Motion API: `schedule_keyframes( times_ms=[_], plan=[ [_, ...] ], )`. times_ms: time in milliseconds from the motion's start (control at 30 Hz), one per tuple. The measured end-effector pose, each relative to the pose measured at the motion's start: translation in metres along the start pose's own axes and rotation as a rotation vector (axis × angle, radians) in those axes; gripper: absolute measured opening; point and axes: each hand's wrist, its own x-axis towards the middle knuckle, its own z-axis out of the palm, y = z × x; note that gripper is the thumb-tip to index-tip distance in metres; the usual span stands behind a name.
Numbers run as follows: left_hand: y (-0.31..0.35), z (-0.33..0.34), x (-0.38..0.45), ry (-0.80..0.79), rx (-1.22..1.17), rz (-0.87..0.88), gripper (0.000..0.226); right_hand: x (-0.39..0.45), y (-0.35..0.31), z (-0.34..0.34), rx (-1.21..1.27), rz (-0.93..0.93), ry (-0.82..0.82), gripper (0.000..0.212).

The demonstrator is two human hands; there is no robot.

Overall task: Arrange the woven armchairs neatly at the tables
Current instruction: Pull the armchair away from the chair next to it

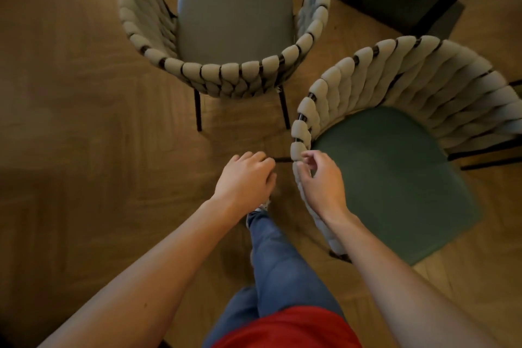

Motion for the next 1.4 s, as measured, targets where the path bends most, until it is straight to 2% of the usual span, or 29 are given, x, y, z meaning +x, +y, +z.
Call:
schedule_keyframes(
  times_ms=[167,400,667,800,1067,1200,1300,1400],
  plan=[
    [-0.018,-0.014,0.047,-0.093,-0.028,0.035,0.023,0.043,-0.011,0.016,0.067,0.131,0.084,0.032],
    [-0.029,-0.031,0.119,-0.258,0.061,0.247,0.024,0.079,-0.032,0.021,0.056,0.334,0.152,0.046],
    [-0.038,-0.047,0.220,-0.354,0.218,0.564,0.023,0.113,-0.048,0.028,0.097,0.492,0.319,0.040],
    [-0.038,-0.044,0.274,-0.377,0.308,0.829,0.026,0.129,-0.057,0.036,0.053,0.618,0.379,0.043],
    [-0.015,-0.038,0.379,-0.301,0.606,1.441,0.041,0.171,-0.068,0.050,0.129,0.810,0.414,0.053],
    [0.013,-0.020,0.404,-0.290,0.763,1.715,0.041,0.187,-0.063,0.051,0.173,0.873,0.401,0.047],
    [0.028,-0.006,0.416,-0.318,0.911,1.810,0.046,0.193,-0.055,0.055,0.257,0.889,0.354,0.053],
    [0.038,-0.001,0.419,-0.364,1.038,1.796,0.052,0.194,-0.048,0.059,0.282,0.871,0.320,0.061]
  ],
)
